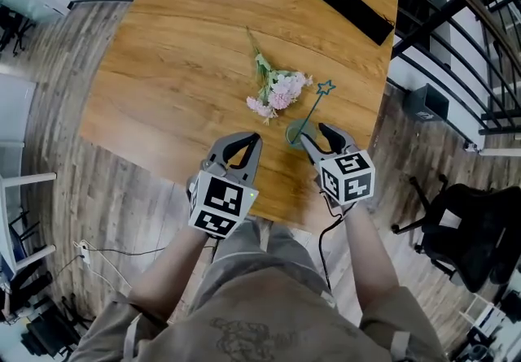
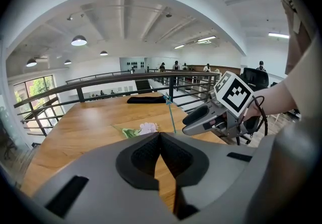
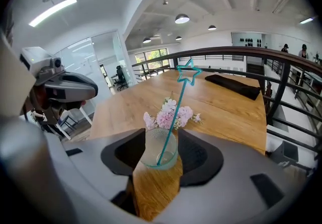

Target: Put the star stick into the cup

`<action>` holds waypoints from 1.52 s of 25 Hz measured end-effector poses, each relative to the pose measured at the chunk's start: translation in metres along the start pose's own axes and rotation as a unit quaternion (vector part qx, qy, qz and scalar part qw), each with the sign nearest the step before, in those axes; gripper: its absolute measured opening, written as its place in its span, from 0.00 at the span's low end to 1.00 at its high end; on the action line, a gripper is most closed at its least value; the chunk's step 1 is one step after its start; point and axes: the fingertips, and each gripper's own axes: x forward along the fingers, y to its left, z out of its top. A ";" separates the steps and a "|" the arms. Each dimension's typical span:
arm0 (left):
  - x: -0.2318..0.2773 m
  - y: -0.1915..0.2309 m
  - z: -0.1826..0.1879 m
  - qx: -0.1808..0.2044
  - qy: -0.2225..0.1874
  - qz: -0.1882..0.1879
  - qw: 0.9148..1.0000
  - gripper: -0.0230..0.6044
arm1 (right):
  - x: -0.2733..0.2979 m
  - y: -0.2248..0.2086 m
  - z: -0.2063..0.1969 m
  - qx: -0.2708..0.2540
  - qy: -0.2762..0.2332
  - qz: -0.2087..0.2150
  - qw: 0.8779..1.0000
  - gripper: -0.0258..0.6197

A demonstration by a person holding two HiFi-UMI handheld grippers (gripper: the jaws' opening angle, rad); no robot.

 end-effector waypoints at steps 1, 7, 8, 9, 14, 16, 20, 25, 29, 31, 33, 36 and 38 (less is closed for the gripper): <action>-0.001 0.001 0.002 0.002 -0.002 0.002 1.000 0.06 | -0.003 0.000 0.002 0.003 -0.004 0.000 1.000 0.36; -0.014 0.007 0.022 0.011 -0.032 0.014 0.999 0.06 | -0.033 0.005 0.035 -0.006 -0.048 -0.008 0.999 0.34; -0.017 0.009 0.026 0.014 -0.036 0.017 0.999 0.06 | -0.040 0.007 0.043 -0.008 -0.060 -0.009 0.998 0.30; -0.020 0.010 0.030 0.017 -0.041 0.020 0.999 0.06 | -0.048 0.009 0.052 -0.009 -0.075 -0.012 0.997 0.26; -0.040 0.017 0.056 0.031 -0.068 0.037 0.997 0.06 | -0.096 0.023 0.101 -0.034 -0.152 -0.019 0.988 0.20; -0.050 0.018 0.071 0.039 -0.083 0.043 0.995 0.06 | -0.117 0.031 0.120 -0.052 -0.181 -0.021 0.982 0.16; -0.075 0.019 0.105 0.062 -0.120 0.051 0.989 0.06 | -0.164 0.051 0.155 -0.081 -0.240 -0.021 0.967 0.13; -0.113 0.018 0.148 0.079 -0.168 0.059 0.981 0.06 | -0.226 0.077 0.190 -0.115 -0.310 -0.018 0.944 0.11; -0.137 0.006 0.175 0.083 -0.206 0.047 0.974 0.06 | -0.267 0.091 0.203 -0.128 -0.347 -0.021 0.929 0.10; -0.152 -0.001 0.184 0.084 -0.221 0.044 0.971 0.06 | -0.284 0.096 0.203 -0.132 -0.355 -0.021 0.925 0.10; -0.163 -0.009 0.190 0.096 -0.229 0.049 0.967 0.06 | -0.301 0.099 0.202 -0.133 -0.363 -0.024 0.922 0.10; -0.174 -0.018 0.196 0.104 -0.238 0.051 0.964 0.06 | -0.319 0.102 0.198 -0.133 -0.372 -0.027 0.918 0.10; -0.179 -0.025 0.195 0.095 -0.245 0.046 0.964 0.06 | -0.326 0.102 0.191 -0.127 -0.374 -0.029 0.918 0.09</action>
